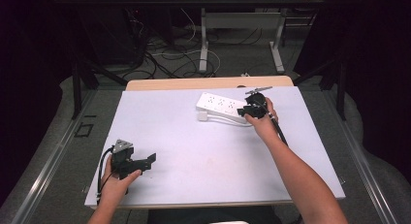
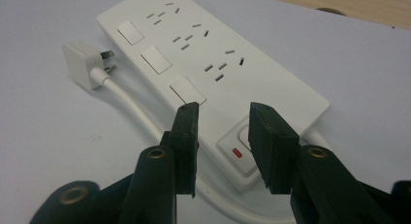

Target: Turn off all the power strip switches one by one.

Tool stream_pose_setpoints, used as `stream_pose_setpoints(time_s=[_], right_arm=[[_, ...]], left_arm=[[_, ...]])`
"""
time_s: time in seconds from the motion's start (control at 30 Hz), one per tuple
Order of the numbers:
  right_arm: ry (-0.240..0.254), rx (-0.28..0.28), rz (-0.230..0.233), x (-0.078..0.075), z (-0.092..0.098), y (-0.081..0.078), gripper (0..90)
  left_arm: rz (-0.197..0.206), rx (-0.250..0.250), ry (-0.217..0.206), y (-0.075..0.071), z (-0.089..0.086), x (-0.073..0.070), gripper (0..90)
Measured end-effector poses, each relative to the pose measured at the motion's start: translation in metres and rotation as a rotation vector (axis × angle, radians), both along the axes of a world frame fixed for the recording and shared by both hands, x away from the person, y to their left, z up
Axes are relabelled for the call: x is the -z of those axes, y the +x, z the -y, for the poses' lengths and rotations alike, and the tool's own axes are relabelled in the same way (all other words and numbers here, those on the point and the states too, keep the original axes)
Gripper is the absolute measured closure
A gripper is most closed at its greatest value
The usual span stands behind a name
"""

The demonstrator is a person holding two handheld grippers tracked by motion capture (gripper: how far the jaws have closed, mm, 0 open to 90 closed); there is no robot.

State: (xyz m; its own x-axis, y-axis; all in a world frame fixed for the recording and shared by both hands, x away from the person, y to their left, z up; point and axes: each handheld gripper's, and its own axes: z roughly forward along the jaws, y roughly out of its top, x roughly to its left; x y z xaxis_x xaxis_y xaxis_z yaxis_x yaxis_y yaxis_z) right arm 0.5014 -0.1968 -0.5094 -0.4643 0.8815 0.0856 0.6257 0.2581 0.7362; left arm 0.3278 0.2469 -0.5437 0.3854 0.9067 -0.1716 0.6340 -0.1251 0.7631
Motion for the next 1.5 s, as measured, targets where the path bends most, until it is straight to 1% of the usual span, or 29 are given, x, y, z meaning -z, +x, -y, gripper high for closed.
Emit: stream_pose_setpoints(time_s=[0.03, 0.07, 0.13, 0.17, 0.27, 0.3, 0.43, 0.47, 0.53, 0.6, 0.73, 0.77, 0.8, 0.83, 0.9, 0.93, 0.97, 1.0, 1.03, 1.1, 1.13, 1.17, 1.2, 1.23, 1.33, 1.43, 1.47, 1.5], right_arm=[[-0.004, -0.008, 0.01, 0.0, 0.0, 0.001, 63.0], [-0.006, 0.002, -0.009, -0.001, -0.003, 0.002, 62.7], [-0.008, -0.004, -0.01, -0.001, -0.006, 0.003, 63.8], [-0.017, -0.009, -0.012, -0.002, -0.007, 0.004, 63.9], [-0.015, -0.004, -0.028, -0.005, -0.014, 0.005, 65.1], [-0.015, -0.004, -0.028, -0.005, -0.014, 0.005, 65.1], [-0.041, -0.012, -0.02, -0.009, -0.022, 0.01, 67.7], [-0.041, -0.012, -0.02, -0.009, -0.022, 0.01, 67.7], [-0.041, -0.011, -0.029, -0.011, -0.028, 0.013, 70.2], [-0.045, -0.012, -0.031, -0.011, -0.029, 0.014, 71.1], [-0.052, -0.004, -0.039, -0.01, -0.037, 0.019, 73.9], [-0.046, -0.003, -0.034, -0.009, -0.039, 0.021, 74.4], [-0.061, -0.005, -0.041, -0.01, -0.039, 0.022, 74.9], [-0.057, -0.001, -0.047, -0.009, -0.041, 0.024, 75.5], [-0.058, 0.005, -0.047, -0.009, -0.042, 0.025, 76.1], [-0.067, -0.001, -0.048, -0.008, -0.043, 0.026, 76.2], [-0.061, 0.002, -0.05, -0.007, -0.045, 0.028, 76.5], [-0.065, 0.0, -0.058, -0.005, -0.048, 0.03, 76.7], [-0.072, 0.0, -0.054, -0.005, -0.049, 0.031, 76.7], [-0.071, -0.001, -0.061, -0.003, -0.052, 0.033, 76.7], [-0.066, 0.001, -0.061, -0.003, -0.054, 0.034, 76.2], [-0.071, -0.001, -0.064, -0.002, -0.056, 0.035, 76.2], [-0.081, -0.005, -0.063, -0.001, -0.057, 0.036, 76.4], [-0.077, -0.007, -0.064, -0.001, -0.059, 0.037, 76.6], [-0.086, -0.011, -0.063, -0.001, -0.062, 0.038, 77.1], [-0.075, -0.011, -0.063, 0.001, -0.065, 0.041, 77.5], [-0.09, -0.002, -0.07, 0.001, -0.066, 0.041, 77.5], [-0.101, -0.006, -0.072, 0.002, -0.066, 0.043, 77.6]], left_arm=[[0.007, -0.005, -0.002, 0.0, 0.0, 0.001, 3.3], [0.001, -0.002, 0.001, 0.0, 0.0, 0.001, 3.3], [0.0, -0.002, 0.002, 0.0, 0.0, 0.001, 3.3], [-0.001, 0.001, 0.004, 0.0, -0.001, 0.001, 3.3], [0.002, -0.001, 0.004, 0.0, -0.001, 0.001, 3.3], [0.001, -0.004, 0.001, -0.001, -0.002, 0.002, 3.3], [0.0, -0.002, 0.002, -0.001, -0.004, 0.002, 3.3], [0.006, -0.008, -0.004, -0.001, -0.003, 0.002, 3.3], [0.009, -0.011, -0.002, -0.001, -0.004, 0.002, 3.4], [0.001, -0.008, 0.0, -0.002, -0.006, 0.002, 3.3], [0.008, -0.012, -0.004, -0.002, -0.007, 0.002, 3.3], [0.008, -0.012, -0.004, -0.002, -0.007, 0.002, 3.3], [0.007, -0.014, -0.006, -0.002, -0.007, 0.002, 3.3], [0.001, -0.011, -0.002, -0.002, -0.007, 0.002, 3.3], [0.002, -0.012, -0.001, -0.002, -0.008, 0.002, 3.3], [0.005, -0.016, -0.002, -0.002, -0.008, 0.002, 3.3], [0.002, -0.017, -0.001, -0.002, -0.008, 0.001, 3.3], [0.007, -0.018, -0.003, -0.002, -0.009, 0.001, 3.3], [0.007, -0.018, -0.003, -0.002, -0.009, 0.001, 3.3], [0.008, -0.022, -0.005, -0.003, -0.009, 0.001, 3.3], [0.02, -0.032, -0.011, -0.003, -0.009, 0.002, 3.4], [0.02, -0.032, -0.011, -0.003, -0.009, 0.002, 3.3], [0.011, -0.028, -0.007, -0.003, -0.009, 0.002, 3.3], [0.004, -0.024, -0.002, -0.003, -0.01, 0.001, 3.4], [0.004, -0.018, 0.001, -0.004, -0.011, 0.001, 3.4], [0.01, -0.021, -0.001, -0.004, -0.011, 0.001, 3.4], [0.01, -0.026, -0.007, -0.005, -0.011, 0.001, 3.3], [0.004, -0.024, -0.006, -0.005, -0.011, 0.001, 3.3]])
